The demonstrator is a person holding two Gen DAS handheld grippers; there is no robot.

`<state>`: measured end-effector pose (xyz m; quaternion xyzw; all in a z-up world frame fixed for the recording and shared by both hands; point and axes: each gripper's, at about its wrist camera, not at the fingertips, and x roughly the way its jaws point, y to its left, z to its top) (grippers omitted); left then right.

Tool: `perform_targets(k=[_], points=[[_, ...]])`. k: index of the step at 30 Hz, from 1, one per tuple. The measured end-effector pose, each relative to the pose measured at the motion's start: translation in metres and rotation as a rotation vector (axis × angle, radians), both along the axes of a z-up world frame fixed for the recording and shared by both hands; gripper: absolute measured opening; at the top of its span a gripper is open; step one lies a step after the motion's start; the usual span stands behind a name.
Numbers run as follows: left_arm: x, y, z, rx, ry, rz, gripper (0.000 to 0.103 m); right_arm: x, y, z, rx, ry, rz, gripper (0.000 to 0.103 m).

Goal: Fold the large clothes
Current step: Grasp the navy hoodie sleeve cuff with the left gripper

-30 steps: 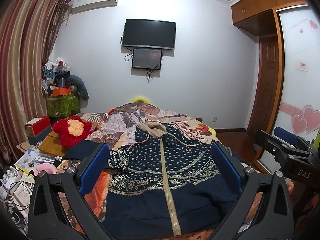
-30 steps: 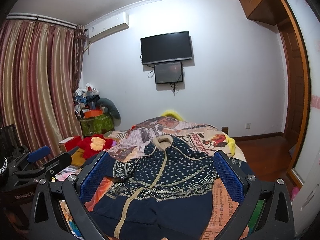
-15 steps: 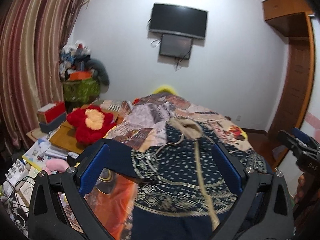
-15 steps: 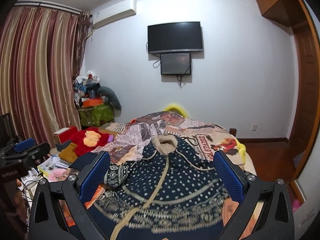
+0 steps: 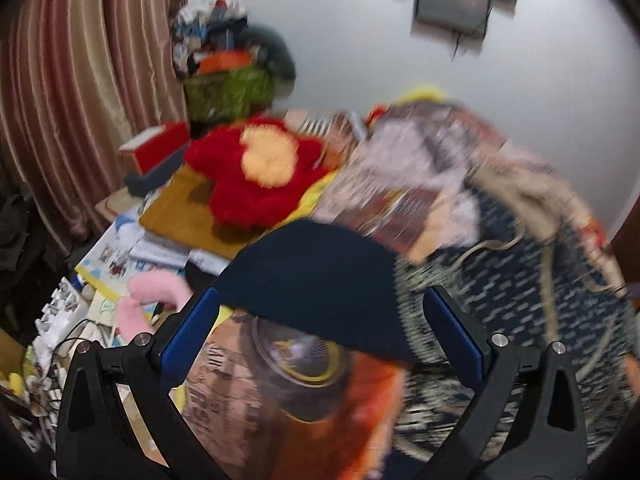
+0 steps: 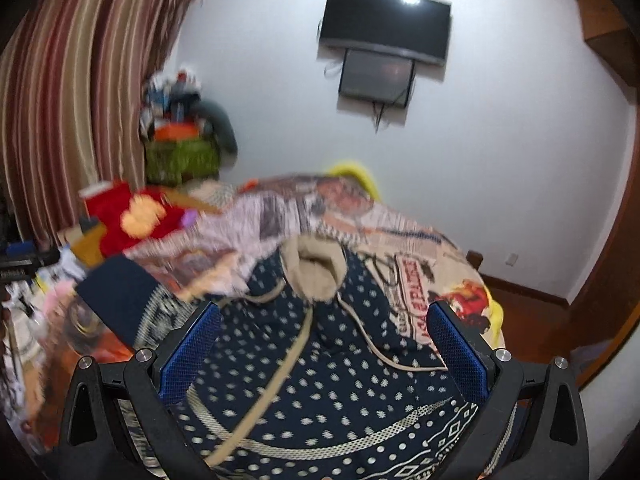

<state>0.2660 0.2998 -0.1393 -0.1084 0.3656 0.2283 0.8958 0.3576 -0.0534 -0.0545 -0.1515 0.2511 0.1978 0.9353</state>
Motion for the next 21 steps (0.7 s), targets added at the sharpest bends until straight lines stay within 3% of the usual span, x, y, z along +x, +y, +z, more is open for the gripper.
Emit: perform_targets(k=[3, 6, 11, 15, 17, 18, 21], points=[[0.013, 0.02, -0.03, -0.044, 0.099, 0.011, 0.101, 0.032, 0.007, -0.03, -0.053, 0.096, -0.003, 0.103], [0.016, 0.039, -0.054, -0.134, 0.156, 0.034, 0.092, 0.054, 0.013, -0.058, -0.088, 0.175, 0.01, 0.103], [0.018, 0.059, -0.077, -0.233, 0.162, 0.073, 0.09, 0.077, 0.021, -0.089, -0.12, 0.253, 0.033, 0.102], [0.025, 0.072, -0.088, -0.366, 0.142, 0.077, 0.085, 0.093, 0.026, -0.104, -0.112, 0.326, 0.052, 0.102], [0.029, 0.078, -0.096, -0.439, 0.135, 0.083, 0.071, 0.099, 0.027, -0.109, -0.1, 0.357, 0.057, 0.101], [0.032, 0.082, -0.1, -0.466, 0.132, 0.093, 0.069, 0.101, 0.028, -0.11, -0.093, 0.368, 0.061, 0.101], [0.036, 0.092, -0.103, -0.462, 0.116, 0.156, 0.052, 0.104, 0.029, -0.113, -0.074, 0.39, 0.069, 0.099]])
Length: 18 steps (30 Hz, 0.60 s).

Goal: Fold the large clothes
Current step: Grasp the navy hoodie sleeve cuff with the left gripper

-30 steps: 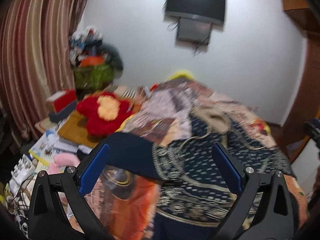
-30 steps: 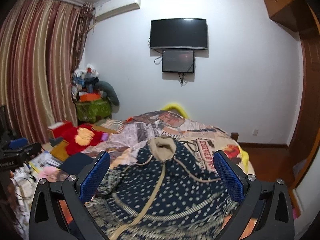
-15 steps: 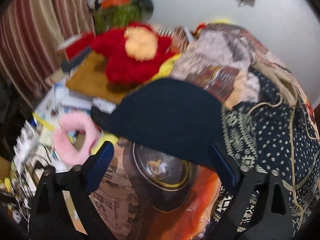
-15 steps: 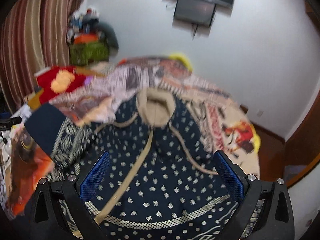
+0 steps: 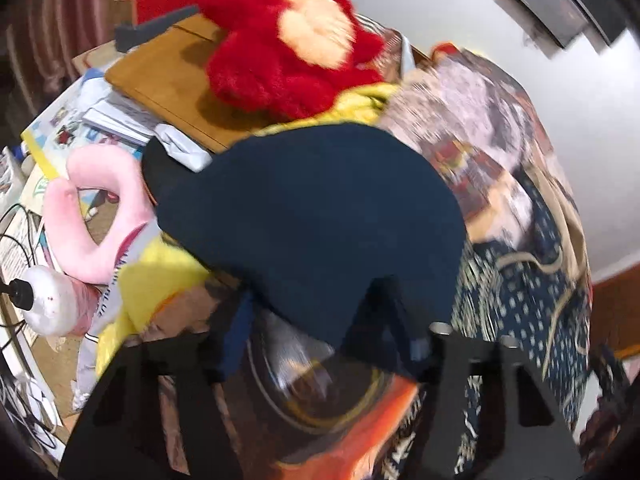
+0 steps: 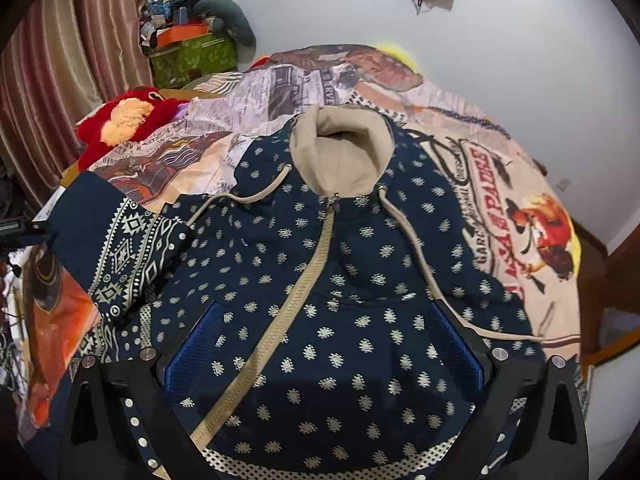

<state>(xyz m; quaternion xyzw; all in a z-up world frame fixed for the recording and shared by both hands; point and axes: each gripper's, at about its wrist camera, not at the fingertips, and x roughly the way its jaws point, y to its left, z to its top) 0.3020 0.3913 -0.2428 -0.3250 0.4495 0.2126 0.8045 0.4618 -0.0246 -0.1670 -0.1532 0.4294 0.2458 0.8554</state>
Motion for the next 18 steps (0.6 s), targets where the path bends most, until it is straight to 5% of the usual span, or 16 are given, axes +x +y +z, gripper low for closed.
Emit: perform_targets(k=[7, 13, 18], points=[[0.003, 0.009, 0.014, -0.015, -0.025, 0.025, 0.01, 0.003, -0.009, -0.002, 0.042, 0.07, -0.017, 0.092], [0.008, -0.016, 0.058, 0.093, -0.07, -0.044, 0.004, 0.0, -0.024, 0.009, 0.084, 0.1, -0.052, 0.087], [0.02, -0.058, 0.108, 0.181, -0.162, -0.142, 0.004, -0.015, -0.034, 0.038, 0.098, 0.035, -0.042, 0.086]])
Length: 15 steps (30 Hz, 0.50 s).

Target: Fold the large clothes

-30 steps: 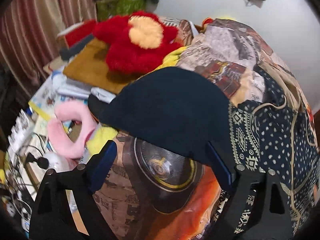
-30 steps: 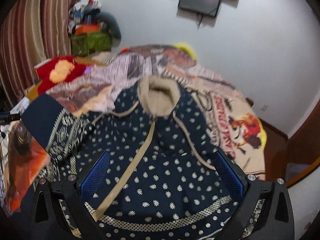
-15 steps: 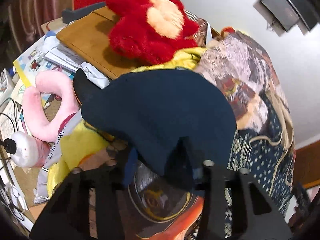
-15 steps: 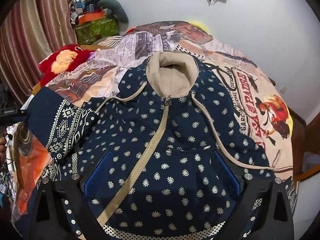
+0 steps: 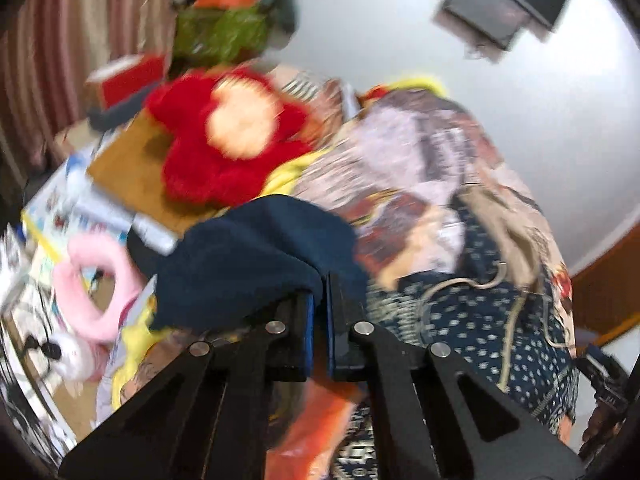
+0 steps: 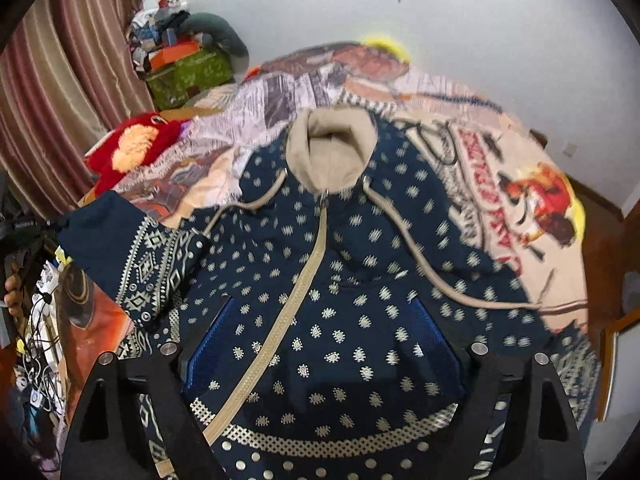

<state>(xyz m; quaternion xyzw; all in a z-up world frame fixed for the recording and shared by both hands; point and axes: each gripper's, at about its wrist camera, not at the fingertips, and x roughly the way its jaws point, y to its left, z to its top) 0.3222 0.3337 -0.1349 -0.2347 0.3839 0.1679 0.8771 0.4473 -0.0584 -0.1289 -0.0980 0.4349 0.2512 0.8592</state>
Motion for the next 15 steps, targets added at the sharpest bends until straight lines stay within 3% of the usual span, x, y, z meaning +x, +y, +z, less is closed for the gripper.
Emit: perform_targets(k=[7, 12, 15], points=[[0.034, -0.095, 0.053, 0.123, -0.076, -0.205, 0.003, -0.026, -0.016, 0.036, 0.001, -0.075, -0.004, 0.087], [0.057, -0.161, 0.056, 0.138, -0.085, -0.335, 0.003, -0.038, -0.034, 0.046, -0.001, -0.08, -0.032, 0.088], [0.069, -0.198, 0.044, 0.125, -0.064, -0.402, 0.003, -0.041, -0.049, 0.05, 0.018, -0.069, -0.066, 0.092]])
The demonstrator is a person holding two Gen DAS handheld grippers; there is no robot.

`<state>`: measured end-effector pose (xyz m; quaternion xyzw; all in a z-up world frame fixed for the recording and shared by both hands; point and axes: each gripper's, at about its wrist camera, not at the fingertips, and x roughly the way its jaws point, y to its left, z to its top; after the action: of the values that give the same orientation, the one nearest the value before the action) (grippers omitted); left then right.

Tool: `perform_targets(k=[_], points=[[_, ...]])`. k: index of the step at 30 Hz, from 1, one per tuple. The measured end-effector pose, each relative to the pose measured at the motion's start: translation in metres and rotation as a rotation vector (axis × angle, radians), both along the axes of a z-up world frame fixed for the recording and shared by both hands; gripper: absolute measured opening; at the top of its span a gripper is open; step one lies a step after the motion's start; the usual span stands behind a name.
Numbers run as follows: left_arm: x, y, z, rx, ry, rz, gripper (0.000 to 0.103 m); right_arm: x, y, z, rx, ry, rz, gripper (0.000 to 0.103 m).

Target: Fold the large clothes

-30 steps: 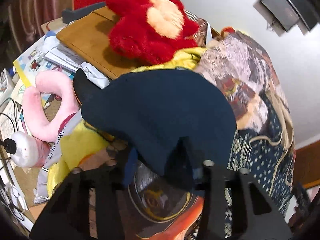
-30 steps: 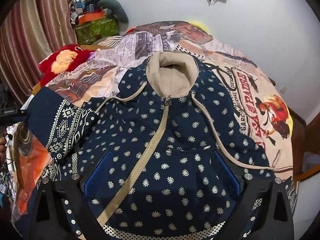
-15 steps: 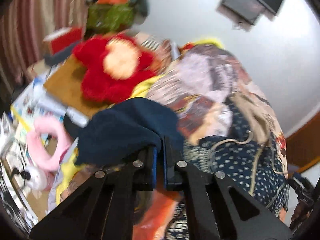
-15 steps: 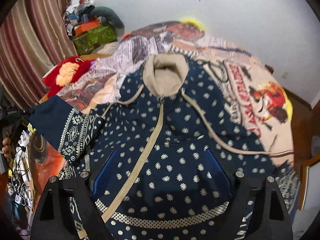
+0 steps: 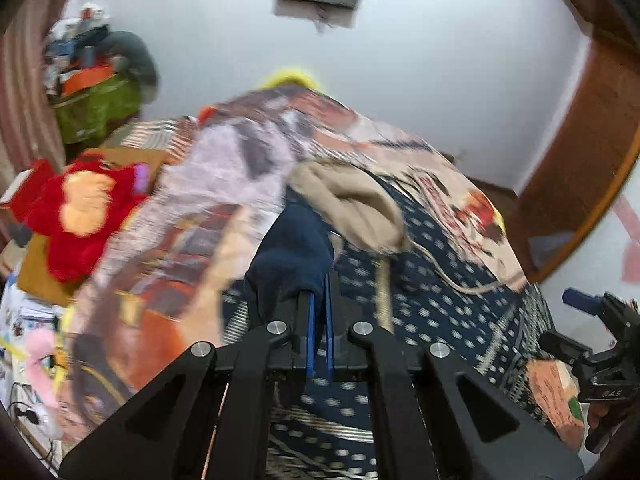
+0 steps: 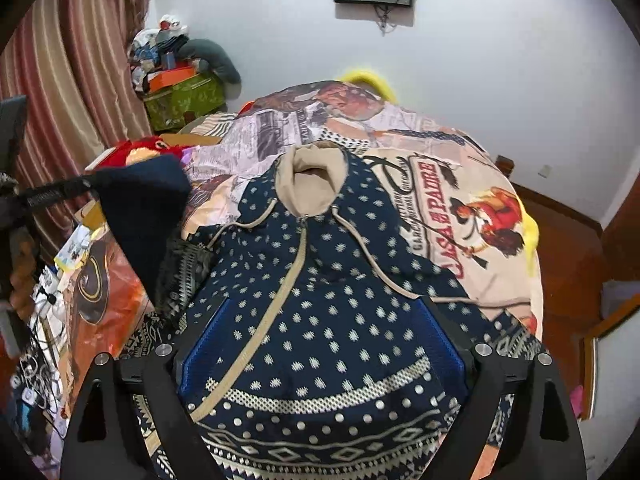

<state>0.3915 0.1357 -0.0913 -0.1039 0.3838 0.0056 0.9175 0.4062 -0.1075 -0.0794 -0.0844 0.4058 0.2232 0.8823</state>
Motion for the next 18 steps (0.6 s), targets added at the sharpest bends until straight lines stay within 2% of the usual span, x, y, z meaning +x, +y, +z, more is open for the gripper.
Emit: perform_targets(k=[8, 13, 16, 18], points=[[0.019, -0.074, -0.059, -0.107, 0.165, -0.169, 0.003, -0.003, -0.036, -0.004, 0.006, 0.035, -0.068, 0.095], [0.019, -0.106, -0.081, -0.067, 0.244, -0.24, 0.003, -0.004, -0.043, -0.01, 0.007, 0.052, -0.081, 0.095], [0.015, -0.109, -0.079, -0.021, 0.253, -0.27, 0.005, -0.006, -0.038, -0.013, 0.001, 0.059, -0.064, 0.096], [0.008, -0.099, -0.07, -0.028, 0.238, -0.278, 0.009, -0.007, -0.031, -0.014, -0.008, 0.055, -0.041, 0.095]])
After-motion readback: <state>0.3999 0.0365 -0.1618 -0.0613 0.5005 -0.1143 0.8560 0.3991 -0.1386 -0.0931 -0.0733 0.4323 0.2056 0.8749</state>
